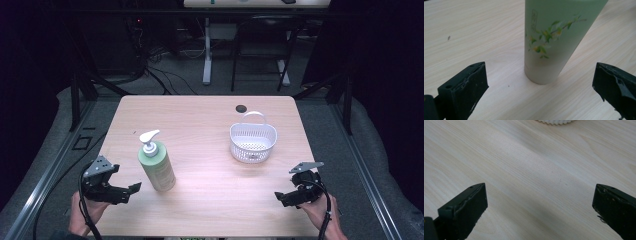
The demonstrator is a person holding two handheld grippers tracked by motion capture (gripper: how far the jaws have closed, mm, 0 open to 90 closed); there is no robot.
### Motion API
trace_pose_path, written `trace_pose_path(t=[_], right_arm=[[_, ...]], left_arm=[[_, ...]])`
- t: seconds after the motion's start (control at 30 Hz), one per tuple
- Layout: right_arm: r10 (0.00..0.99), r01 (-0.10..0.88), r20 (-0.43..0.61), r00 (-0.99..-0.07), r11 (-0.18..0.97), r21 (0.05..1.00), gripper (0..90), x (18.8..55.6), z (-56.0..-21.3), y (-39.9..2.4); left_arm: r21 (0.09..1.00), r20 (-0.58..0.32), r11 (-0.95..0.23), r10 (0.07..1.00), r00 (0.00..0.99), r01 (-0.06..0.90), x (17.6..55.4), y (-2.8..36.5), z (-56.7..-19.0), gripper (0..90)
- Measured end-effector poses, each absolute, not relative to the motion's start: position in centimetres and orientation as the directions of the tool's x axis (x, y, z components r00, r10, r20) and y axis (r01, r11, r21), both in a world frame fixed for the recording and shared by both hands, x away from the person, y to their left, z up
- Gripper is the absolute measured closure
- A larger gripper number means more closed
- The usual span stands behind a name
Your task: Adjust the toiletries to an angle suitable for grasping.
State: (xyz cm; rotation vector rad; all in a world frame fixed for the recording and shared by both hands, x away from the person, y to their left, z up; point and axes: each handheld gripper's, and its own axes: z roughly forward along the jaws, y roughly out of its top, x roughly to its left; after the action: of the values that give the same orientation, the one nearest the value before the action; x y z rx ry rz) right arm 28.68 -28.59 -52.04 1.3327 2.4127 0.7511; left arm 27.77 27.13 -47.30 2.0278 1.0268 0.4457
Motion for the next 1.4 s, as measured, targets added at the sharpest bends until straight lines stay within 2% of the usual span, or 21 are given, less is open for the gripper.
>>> trace_pose_path(t=[0.37,0.6,1.4], right_arm=[[0.843,0.694,-0.002,-0.537,0.443,0.567,0.0,28.8,-52.1,-28.5],[0.840,0.697,-0.001,-0.543,0.451,0.558,0.0,28.8,-52.2,-28.4],[0.836,0.692,0.000,-0.548,0.453,0.563,0.0,28.7,-52.1,-28.5]], left_arm=[[0.831,-0.061,-0.315,0.767,0.638,0.458,27.9,26.0,-46.2,0.0],[0.878,-0.043,-0.274,0.771,0.636,0.392,27.9,25.1,-45.4,0.0],[0.893,-0.030,-0.273,0.758,0.651,0.359,30.2,22.5,-45.8,0.0]])
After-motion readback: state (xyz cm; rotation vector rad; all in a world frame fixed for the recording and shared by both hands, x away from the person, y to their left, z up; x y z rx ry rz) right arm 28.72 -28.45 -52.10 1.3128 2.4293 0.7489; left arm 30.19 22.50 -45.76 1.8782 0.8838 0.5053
